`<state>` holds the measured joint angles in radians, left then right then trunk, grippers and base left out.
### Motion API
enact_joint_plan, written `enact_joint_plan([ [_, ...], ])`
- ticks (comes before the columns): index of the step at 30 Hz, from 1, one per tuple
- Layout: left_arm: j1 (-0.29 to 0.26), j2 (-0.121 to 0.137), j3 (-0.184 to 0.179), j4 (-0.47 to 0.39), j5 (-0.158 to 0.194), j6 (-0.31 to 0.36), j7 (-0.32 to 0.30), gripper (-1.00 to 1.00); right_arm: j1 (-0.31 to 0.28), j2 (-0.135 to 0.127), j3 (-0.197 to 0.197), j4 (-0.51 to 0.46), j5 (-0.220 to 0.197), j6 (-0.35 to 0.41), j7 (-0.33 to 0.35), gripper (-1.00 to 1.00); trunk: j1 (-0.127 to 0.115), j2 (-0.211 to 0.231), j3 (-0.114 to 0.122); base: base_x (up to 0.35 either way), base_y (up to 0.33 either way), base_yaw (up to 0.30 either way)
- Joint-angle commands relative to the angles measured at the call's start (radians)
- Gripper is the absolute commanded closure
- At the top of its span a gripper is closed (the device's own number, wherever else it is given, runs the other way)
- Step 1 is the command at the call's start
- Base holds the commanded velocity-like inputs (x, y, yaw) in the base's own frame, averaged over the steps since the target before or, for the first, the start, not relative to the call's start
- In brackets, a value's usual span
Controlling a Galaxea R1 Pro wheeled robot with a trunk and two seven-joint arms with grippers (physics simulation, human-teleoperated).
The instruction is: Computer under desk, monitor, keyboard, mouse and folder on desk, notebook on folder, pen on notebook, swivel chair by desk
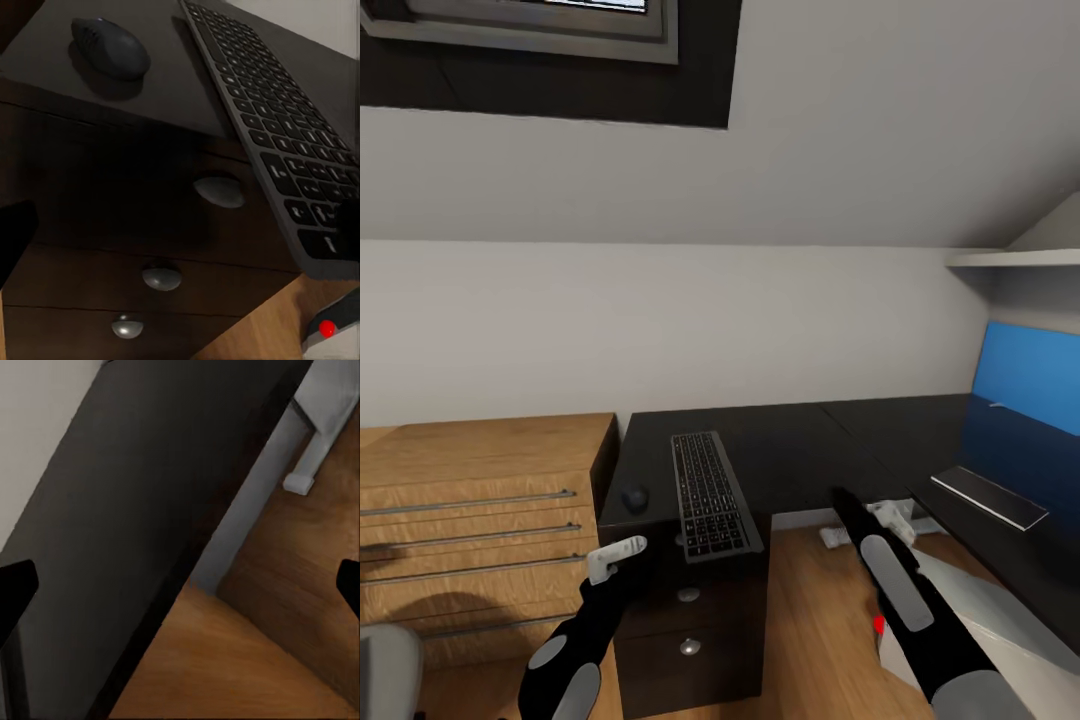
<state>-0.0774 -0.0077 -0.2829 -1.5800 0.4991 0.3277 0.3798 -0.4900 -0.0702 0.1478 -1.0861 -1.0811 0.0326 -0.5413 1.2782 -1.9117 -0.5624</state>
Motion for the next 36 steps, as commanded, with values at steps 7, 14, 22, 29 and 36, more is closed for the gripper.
enact_joint_plan([
  [7,-0.001,0.0,-0.006,-0.002,0.009,0.004,0.008,-1.0,0.009,0.02,0.016,-0.134,0.247,-0.001,-0.137,-1.0,-0.027,0.049,0.021,0.0,0.0,0.0],
  [14,-0.001,0.001,-0.028,-0.004,0.003,0.011,0.01,-1.0,0.017,0.057,0.126,-0.165,0.31,0.029,-0.162,-1.0,-0.054,0.098,0.043,0.0,0.0,0.0],
  [22,-0.001,-0.001,-0.033,0.001,-0.045,0.086,0.008,-1.0,0.018,0.055,0.168,-0.202,0.402,0.124,-0.176,-1.0,-0.085,0.154,0.068,0.0,0.0,0.0],
  [29,-0.001,-0.001,-0.029,0.002,-0.05,0.205,0.005,-1.0,0.019,0.054,0.172,-0.213,0.409,0.132,-0.173,-1.0,-0.111,0.203,0.09,0.0,0.0,0.0],
  [36,-0.001,-0.003,-0.029,0.002,-0.051,0.235,0.003,-1.0,0.019,0.053,0.171,-0.218,0.408,0.132,-0.173,-1.0,-0.138,0.252,0.112,0.0,0.0,0.0],
])
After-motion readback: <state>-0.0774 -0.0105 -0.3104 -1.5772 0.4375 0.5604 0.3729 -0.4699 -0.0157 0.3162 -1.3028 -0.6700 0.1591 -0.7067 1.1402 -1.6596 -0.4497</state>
